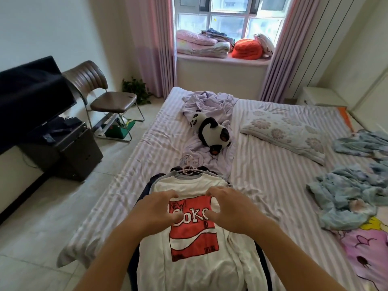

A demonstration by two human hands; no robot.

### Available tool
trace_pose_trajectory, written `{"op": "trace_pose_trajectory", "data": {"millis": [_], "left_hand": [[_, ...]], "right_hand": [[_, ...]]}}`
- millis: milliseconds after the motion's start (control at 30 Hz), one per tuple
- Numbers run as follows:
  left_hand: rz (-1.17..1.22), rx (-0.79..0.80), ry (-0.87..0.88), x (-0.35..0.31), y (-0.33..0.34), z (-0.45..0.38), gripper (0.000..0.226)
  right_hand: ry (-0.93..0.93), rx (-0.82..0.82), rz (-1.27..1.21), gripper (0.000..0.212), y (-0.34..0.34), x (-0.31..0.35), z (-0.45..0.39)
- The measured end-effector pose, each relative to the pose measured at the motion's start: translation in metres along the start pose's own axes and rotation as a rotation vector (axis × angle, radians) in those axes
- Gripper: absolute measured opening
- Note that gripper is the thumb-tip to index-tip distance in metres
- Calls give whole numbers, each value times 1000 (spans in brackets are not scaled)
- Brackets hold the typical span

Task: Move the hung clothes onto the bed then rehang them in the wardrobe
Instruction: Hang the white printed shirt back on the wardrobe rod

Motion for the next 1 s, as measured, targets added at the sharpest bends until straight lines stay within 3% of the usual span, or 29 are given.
{"op": "trace_pose_trajectory", "data": {"millis": [267,767,1000], "left_hand": [[-32,-3,-110,65,10,-118,51],[-73,15,-297,165,102,-287,52],[51,-75,-377,195,131,-345,52]], "right_hand": [[108,38,-51,47,37,-43,-105],[293,138,-141,41,153,-164,-270],[328,154,-101,44,209,-205,-320]]}}
Point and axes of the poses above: each hand's wrist, its own z-axis away from the middle knuckle, its own y-axis out of the palm, x = y × z, the point moved 3 cm from there along -z, towards the middle knuckle, and after that the axes turned 6 degrees about z, right-handed, at the moved point
